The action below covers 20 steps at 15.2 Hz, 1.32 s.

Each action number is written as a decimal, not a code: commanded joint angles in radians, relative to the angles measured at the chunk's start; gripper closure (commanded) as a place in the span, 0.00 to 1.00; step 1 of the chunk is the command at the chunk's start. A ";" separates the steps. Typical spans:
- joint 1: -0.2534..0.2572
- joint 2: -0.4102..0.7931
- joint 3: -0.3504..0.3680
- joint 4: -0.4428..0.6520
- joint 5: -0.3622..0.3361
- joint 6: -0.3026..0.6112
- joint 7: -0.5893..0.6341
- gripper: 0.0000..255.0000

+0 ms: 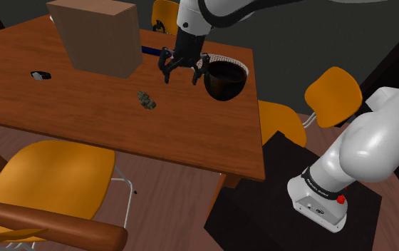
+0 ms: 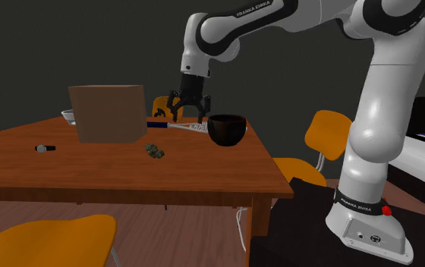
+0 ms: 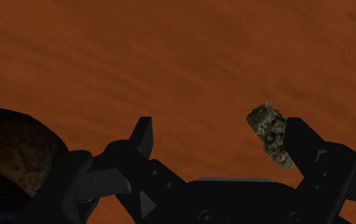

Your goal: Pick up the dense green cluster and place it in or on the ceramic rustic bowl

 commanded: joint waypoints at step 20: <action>0.065 0.322 0.029 0.203 -0.110 0.123 0.202 0.00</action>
